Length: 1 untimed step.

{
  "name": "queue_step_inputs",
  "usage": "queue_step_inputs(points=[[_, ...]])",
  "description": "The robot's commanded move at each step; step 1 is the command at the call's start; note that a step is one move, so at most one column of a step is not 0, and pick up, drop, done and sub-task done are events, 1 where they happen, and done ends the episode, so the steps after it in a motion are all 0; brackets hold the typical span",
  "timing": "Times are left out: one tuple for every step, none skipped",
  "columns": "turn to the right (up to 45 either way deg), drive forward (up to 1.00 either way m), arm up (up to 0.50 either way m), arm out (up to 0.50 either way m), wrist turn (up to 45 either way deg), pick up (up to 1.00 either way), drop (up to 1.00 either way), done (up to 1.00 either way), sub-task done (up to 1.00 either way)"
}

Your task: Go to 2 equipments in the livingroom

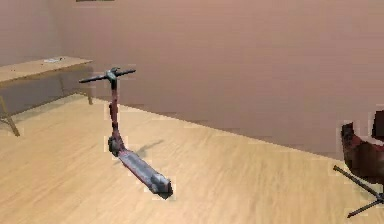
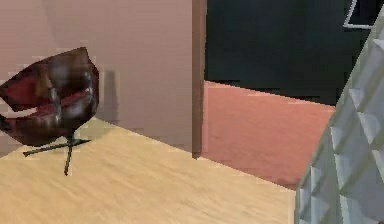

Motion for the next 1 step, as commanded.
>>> queue_step_inputs(points=[[0.0, 0.30, 0.00, 0.00, 0.0, 0.00, 0.00, 0.00, 0.00]])
